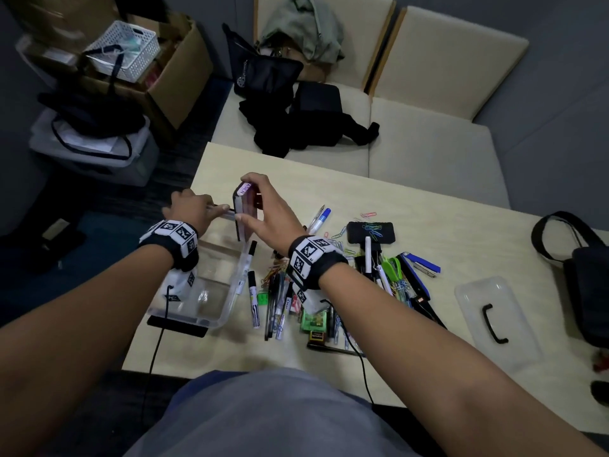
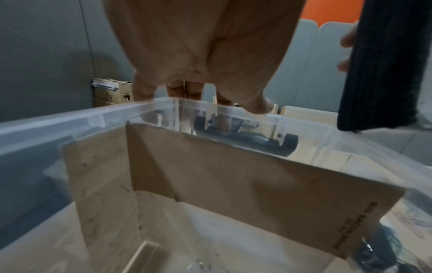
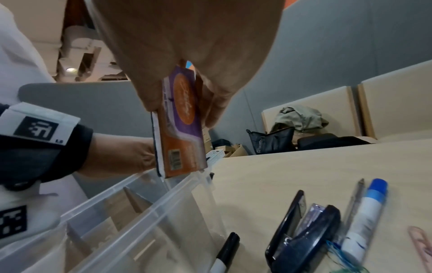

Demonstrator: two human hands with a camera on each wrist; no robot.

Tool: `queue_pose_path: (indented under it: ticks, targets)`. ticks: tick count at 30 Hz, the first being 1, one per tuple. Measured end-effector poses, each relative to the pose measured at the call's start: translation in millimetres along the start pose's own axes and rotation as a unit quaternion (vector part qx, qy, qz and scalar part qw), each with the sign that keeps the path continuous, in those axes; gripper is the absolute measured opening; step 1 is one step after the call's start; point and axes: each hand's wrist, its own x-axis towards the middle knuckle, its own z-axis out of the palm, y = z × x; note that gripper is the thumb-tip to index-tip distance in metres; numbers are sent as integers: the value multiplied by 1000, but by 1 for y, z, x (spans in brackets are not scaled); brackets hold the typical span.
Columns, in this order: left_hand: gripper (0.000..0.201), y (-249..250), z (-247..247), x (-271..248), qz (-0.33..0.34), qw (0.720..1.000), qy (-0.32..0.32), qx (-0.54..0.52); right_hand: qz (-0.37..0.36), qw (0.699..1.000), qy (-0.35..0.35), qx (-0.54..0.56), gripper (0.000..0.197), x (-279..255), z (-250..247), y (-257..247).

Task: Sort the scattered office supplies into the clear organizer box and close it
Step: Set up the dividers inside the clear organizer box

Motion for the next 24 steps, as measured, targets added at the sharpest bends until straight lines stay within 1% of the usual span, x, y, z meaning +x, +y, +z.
queue_pose_path:
  ticks: [3, 5, 8, 11, 14, 17, 20, 24]
  targets:
    - [42, -3, 0, 0, -3, 1000, -6, -26, -12, 1000, -6, 13, 62, 7, 13, -2]
    - [36, -7, 0, 0, 5, 999, -2, -42, -19, 1000, -22, -1, 61, 7, 20, -1]
    - [37, -13, 1, 2, 21, 997, -2, -74, -26, 997, -61, -47, 60, 4, 25, 5]
    - [37, -23, 10, 10, 47, 996, 5, -81, -53, 988, -102, -99, 57, 2, 29, 13]
    - [43, -25, 9, 10, 54, 993, 8, -106, -55, 976, -137, -161, 49, 4, 36, 21]
    - [40, -22, 2, 6, 62, 989, 9, -135, -66, 961, -171, -207, 42, 6, 42, 27]
    - [39, -24, 2, 6, 60, 987, 8, -152, -79, 940, -202, -263, 37, 16, 49, 23]
    - [39, -26, 6, 8, 57, 988, 21, -143, -87, 908, -234, -337, 24, 31, 60, 17]
